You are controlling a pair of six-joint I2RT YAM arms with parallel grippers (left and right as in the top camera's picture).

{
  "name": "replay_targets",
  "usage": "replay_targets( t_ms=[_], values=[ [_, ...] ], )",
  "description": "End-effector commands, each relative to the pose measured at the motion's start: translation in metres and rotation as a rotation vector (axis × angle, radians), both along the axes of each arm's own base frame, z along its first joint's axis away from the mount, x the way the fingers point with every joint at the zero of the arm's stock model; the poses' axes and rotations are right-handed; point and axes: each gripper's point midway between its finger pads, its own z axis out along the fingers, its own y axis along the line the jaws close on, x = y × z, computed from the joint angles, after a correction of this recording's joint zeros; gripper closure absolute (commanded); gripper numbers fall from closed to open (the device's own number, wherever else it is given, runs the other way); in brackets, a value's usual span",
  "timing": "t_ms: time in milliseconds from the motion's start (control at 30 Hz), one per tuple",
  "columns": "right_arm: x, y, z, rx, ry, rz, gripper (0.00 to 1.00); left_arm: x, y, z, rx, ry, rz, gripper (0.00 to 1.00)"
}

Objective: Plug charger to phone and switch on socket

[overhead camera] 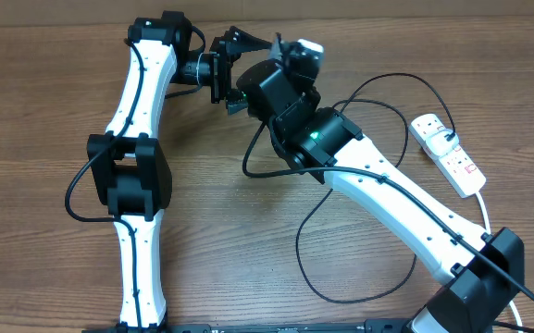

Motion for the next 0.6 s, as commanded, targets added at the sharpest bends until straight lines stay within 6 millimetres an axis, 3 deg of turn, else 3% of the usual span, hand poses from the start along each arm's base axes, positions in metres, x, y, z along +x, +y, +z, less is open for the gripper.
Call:
replay_targets(
  t_ms=[0, 133, 267, 400, 567],
  values=[
    [-0.002, -0.01, 0.06, 0.356, -0.102, -0.211, 0.96, 0.002, 0.001, 0.009, -0.028, -0.036, 0.004, 0.02],
    [-0.005, -0.009, 0.06, 0.577, -0.07, -0.333, 0.96, 0.002, 0.001, 0.009, -0.028, -0.035, 0.004, 0.1],
    [-0.009, -0.001, 0.054, 0.744, -0.008, -0.405, 0.96, 0.002, 0.001, 0.009, -0.028, -0.035, 0.004, 0.27],
    [-0.01, 0.002, 0.054, 0.847, 0.018, -0.458, 0.96, 0.002, 0.001, 0.009, -0.028, -0.035, 0.005, 0.31],
    [-0.012, 0.007, 0.051, 0.9, 0.057, -0.471, 0.96, 0.002, 0.001, 0.009, -0.028, -0.035, 0.005, 0.45]
  ],
)
